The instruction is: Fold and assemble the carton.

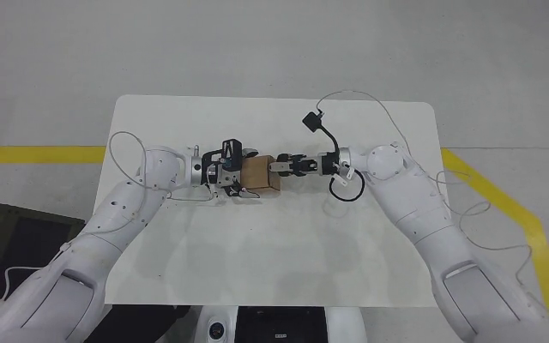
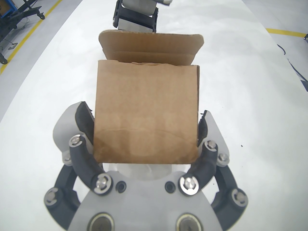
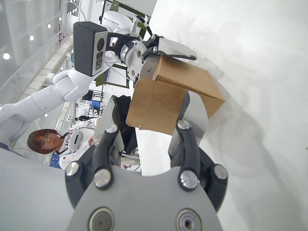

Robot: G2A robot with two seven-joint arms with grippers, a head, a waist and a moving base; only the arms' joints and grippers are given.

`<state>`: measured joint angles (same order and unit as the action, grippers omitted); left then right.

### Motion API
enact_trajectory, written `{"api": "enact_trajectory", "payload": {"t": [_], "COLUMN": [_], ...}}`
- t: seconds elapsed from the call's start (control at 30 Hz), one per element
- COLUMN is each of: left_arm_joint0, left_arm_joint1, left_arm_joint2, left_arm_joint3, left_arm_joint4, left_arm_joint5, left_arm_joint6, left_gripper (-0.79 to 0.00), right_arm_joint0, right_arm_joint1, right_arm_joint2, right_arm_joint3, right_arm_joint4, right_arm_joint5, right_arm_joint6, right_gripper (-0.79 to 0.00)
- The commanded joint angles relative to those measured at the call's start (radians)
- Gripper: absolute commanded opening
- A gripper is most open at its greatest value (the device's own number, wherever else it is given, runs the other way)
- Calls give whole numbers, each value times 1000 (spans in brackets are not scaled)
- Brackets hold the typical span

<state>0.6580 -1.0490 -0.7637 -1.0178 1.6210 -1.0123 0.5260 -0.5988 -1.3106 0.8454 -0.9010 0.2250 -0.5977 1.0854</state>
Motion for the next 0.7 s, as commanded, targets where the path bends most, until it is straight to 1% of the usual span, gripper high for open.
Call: {"api": "enact_trajectory", "payload": {"t": [0.0, 0.07, 0.13, 0.3, 0.67], "left_arm_joint0": [0, 0, 0, 1, 3], "left_arm_joint1": [0, 0, 0, 0, -1], "left_arm_joint2": [0, 0, 0, -1, -3], "left_arm_joint3": [0, -1, -1, -1, -2], "left_arm_joint4": [-1, 2, 5, 8, 14], "left_arm_joint5": [0, 0, 0, 0, 2], "left_arm_joint6": [-1, 0, 1, 4, 6], "left_gripper": [0, 0, 0, 0, 0], "right_arm_joint0": [-1, -1, -1, 4, 16], "right_arm_joint1": [-1, -2, -3, -4, -1], "right_arm_joint2": [-1, -1, -3, -8, -11], "right_arm_joint3": [5, 10, 15, 22, 21], "right_arm_joint4": [1, 4, 3, -7, -51], "right_arm_joint5": [-3, -4, -2, 8, 56], "right_arm_joint6": [1, 2, 5, 13, 40], "right_gripper": [-413, -468, -477, -456, -459]}}
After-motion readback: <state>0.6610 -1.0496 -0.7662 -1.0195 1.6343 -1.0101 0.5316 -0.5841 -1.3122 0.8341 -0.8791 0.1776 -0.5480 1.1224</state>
